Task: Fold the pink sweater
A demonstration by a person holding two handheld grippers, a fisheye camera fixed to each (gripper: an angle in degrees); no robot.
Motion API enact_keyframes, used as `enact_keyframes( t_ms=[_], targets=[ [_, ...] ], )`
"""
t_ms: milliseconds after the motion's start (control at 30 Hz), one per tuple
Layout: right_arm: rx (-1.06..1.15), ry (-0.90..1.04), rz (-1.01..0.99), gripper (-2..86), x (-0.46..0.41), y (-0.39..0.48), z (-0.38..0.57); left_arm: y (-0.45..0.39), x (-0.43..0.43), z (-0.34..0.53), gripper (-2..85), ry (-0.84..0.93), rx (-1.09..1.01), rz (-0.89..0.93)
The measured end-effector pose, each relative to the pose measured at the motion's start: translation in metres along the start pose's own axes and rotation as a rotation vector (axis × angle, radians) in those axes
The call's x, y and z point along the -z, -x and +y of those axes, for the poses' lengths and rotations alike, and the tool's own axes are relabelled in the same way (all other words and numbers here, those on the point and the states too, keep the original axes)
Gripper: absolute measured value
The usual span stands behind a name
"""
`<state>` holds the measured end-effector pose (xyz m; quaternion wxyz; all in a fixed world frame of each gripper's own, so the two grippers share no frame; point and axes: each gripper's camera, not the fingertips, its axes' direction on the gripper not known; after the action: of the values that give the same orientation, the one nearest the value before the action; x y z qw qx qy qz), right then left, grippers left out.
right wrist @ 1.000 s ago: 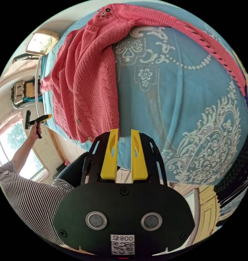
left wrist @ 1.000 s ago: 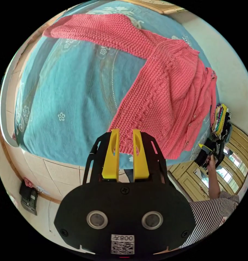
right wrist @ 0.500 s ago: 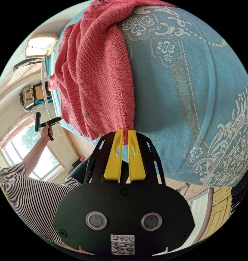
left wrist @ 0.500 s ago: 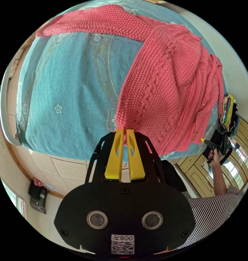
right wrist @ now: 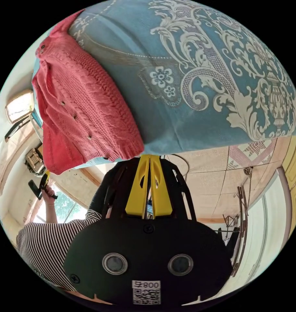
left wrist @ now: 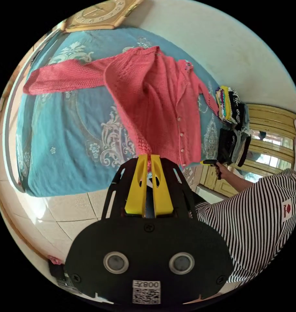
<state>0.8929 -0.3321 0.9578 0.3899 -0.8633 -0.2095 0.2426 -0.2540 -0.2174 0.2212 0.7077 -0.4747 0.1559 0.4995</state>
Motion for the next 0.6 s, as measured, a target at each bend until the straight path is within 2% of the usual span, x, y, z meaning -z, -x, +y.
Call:
enact_keyframes(
  t_ms=[133,200,300,433,500,600],
  targets=[
    [0.008,-0.059,0.006,0.0,0.006,0.001,0.007,-0.062,-0.037,-0.023,2.0,0.033,-0.223,0.145],
    [0.032,-0.079,-0.012,0.0,0.010,0.007,0.008,-0.099,-0.092,-0.041,2.0,0.150,-0.333,0.176],
    [0.125,-0.104,-0.041,0.1,0.019,0.030,0.006,-0.122,-0.175,-0.051,2.1,0.320,-0.392,0.194],
    [0.251,-0.117,-0.065,0.1,0.024,0.065,-0.004,-0.113,-0.237,-0.041,1.9,0.420,-0.315,0.189],
    [0.299,-0.118,-0.081,0.2,0.023,0.078,-0.010,-0.104,-0.235,-0.031,2.1,0.379,-0.262,0.254],
    [0.366,-0.109,-0.104,0.4,0.017,0.097,-0.021,-0.086,-0.214,-0.020,2.9,0.318,-0.216,0.260]
  ],
)
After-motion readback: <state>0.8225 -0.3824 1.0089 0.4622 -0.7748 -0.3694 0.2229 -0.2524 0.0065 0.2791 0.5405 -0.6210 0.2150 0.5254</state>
